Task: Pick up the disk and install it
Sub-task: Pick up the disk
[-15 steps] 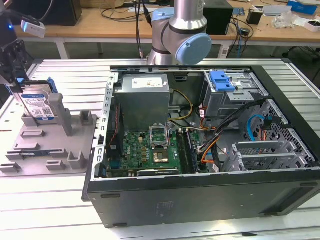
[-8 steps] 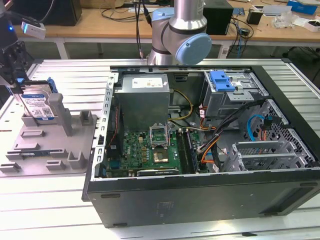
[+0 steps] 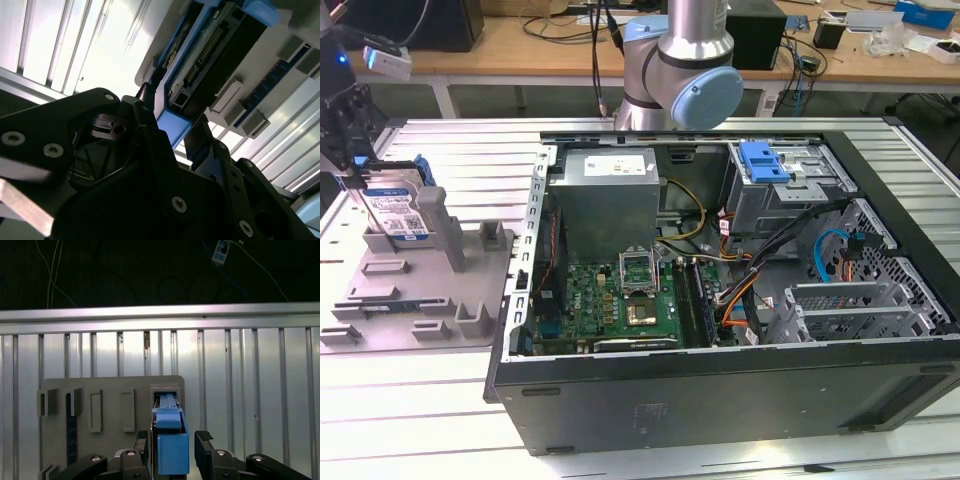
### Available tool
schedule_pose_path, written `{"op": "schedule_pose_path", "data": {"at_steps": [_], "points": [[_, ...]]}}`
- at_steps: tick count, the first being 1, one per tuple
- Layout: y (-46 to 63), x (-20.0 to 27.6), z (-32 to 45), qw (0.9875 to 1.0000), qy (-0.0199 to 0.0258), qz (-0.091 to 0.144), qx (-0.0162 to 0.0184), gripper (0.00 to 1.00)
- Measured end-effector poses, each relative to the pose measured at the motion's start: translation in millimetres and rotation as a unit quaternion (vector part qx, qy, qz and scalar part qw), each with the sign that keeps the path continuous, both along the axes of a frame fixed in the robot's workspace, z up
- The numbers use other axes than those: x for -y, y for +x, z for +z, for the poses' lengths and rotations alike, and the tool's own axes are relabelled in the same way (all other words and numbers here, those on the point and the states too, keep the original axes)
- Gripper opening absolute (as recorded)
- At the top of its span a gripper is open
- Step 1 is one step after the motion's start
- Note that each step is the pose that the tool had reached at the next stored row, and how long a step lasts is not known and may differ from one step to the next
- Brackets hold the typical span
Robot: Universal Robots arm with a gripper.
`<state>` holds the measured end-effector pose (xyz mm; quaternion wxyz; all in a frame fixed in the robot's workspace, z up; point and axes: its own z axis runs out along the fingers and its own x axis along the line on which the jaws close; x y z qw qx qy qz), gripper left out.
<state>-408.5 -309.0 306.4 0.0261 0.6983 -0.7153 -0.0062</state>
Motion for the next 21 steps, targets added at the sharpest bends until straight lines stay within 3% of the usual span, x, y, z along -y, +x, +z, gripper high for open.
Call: {"op": "schedule_pose_path", "data": {"at_steps": [21], "points": [[0.0,-0.2,-7.4,1.0,0.0002,-0.004,0.0,0.5]]}}
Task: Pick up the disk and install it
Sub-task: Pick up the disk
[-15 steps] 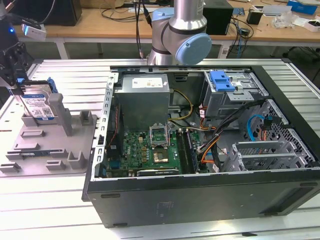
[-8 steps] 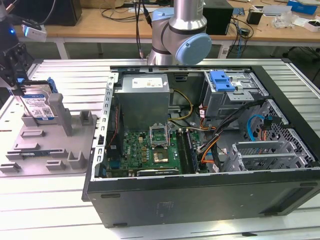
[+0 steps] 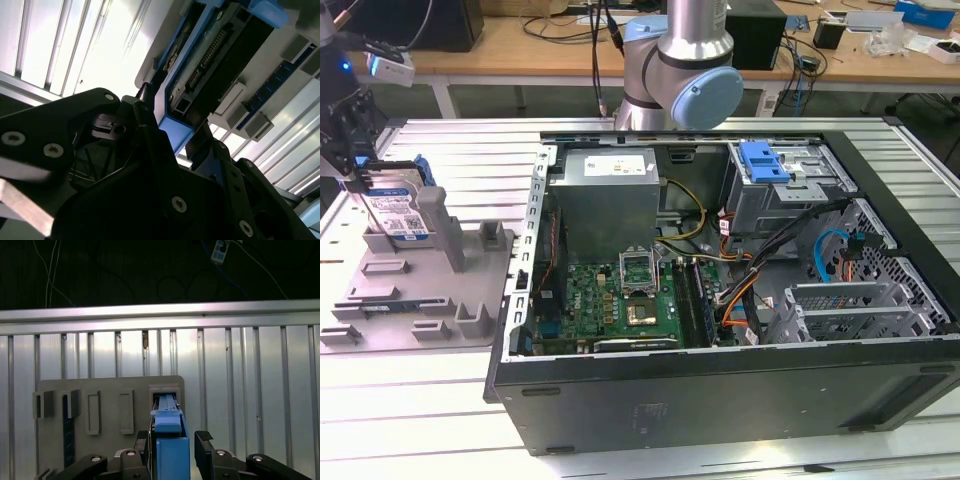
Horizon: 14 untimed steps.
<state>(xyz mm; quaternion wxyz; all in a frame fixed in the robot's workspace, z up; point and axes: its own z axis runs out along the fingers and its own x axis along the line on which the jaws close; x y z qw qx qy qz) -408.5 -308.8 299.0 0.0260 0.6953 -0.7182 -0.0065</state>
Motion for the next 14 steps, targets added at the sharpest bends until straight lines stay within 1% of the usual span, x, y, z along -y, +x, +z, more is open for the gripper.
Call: {"op": "schedule_pose_path", "data": {"at_steps": [3,4,14], "points": [[0.0,0.0,-0.6,1.0,0.0,0.0,0.0,0.49],[0.0,0.0,-0.9,1.0,0.0,-0.001,0.0,0.41],[-1.1,0.0,-2.9,1.0,0.0,-0.002,0.0001,0.41]]}}
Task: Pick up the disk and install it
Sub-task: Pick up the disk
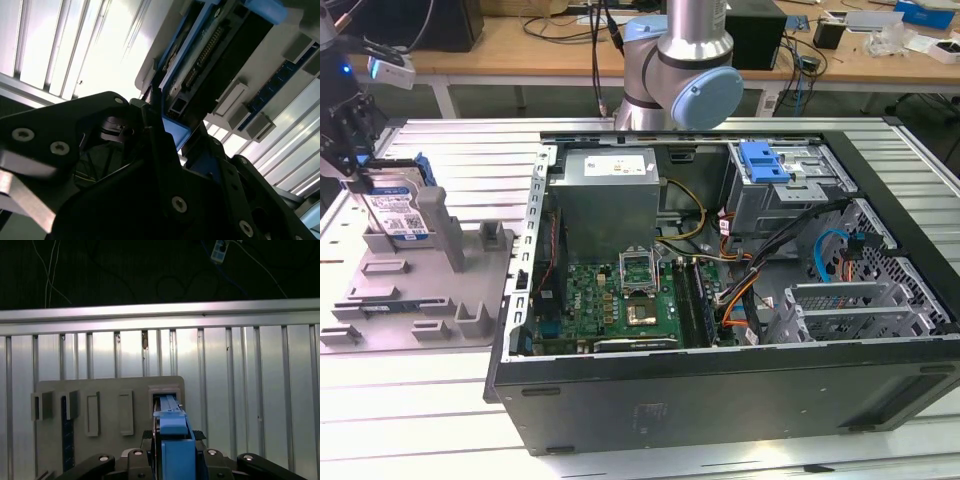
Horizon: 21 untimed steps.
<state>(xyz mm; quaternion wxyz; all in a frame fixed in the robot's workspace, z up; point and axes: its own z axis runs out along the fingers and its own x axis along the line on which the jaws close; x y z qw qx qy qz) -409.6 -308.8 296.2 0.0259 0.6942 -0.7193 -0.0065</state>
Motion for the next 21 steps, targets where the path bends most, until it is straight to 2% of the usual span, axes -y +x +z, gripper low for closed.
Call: {"op": "schedule_pose_path", "data": {"at_steps": [8,10,21], "points": [[-0.6,-0.7,0.1,1.0,0.0,0.0,0.0,0.41],[-0.6,-0.8,0.0,1.0,0.0,0.0,0.0,0.37],[-0.7,-1.2,0.0,1.0,0.0,0.0,0.0,0.37]]}}
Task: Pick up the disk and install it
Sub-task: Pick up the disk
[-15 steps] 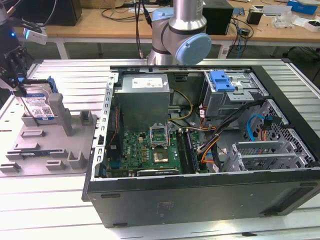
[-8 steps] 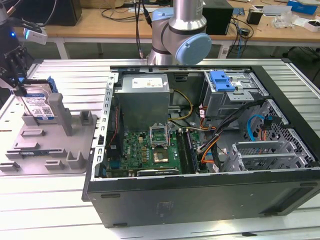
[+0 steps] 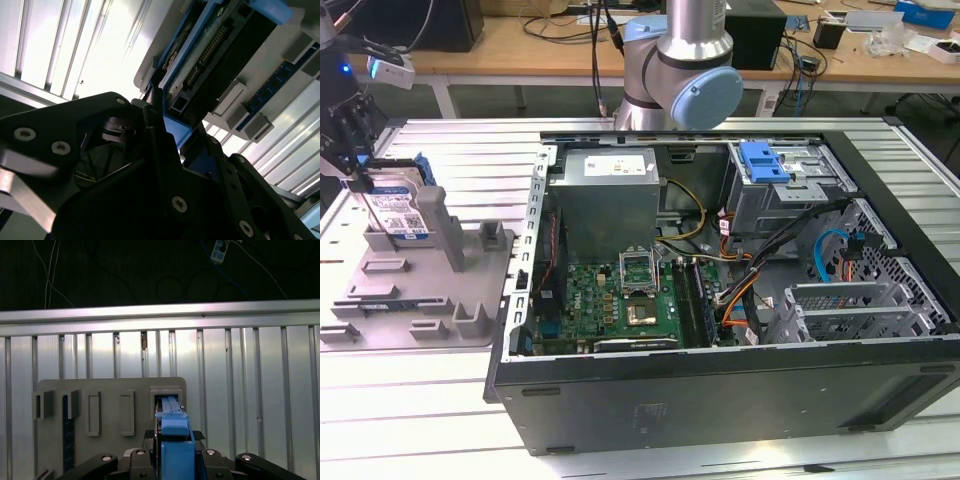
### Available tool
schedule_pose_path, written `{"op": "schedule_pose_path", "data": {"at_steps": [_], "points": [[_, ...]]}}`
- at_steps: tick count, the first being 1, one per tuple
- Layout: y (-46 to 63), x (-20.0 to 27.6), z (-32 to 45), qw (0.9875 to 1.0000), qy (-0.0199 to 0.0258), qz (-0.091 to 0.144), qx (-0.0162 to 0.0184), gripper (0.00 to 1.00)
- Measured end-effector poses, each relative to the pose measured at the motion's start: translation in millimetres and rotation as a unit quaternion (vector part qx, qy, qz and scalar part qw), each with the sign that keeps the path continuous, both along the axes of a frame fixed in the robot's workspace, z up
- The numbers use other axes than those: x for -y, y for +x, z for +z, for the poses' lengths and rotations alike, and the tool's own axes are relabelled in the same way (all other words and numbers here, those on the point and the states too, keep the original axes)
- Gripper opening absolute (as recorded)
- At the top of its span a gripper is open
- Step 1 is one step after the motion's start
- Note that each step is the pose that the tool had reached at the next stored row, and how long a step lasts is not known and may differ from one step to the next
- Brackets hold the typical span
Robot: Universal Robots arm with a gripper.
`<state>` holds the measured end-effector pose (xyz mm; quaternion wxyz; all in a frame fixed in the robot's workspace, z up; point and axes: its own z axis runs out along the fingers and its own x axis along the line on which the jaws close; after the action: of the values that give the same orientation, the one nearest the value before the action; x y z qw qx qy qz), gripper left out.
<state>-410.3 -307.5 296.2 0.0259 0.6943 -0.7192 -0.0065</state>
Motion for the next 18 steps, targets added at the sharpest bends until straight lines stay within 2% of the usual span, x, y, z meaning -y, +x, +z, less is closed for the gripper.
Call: {"op": "schedule_pose_path", "data": {"at_steps": [7,18], "points": [[0.0,-0.1,0.5,1.0,0.0,0.0,0.0,0.37],[0.0,-0.9,16.2,1.0,0.0,0.002,0.0021,0.37]]}}
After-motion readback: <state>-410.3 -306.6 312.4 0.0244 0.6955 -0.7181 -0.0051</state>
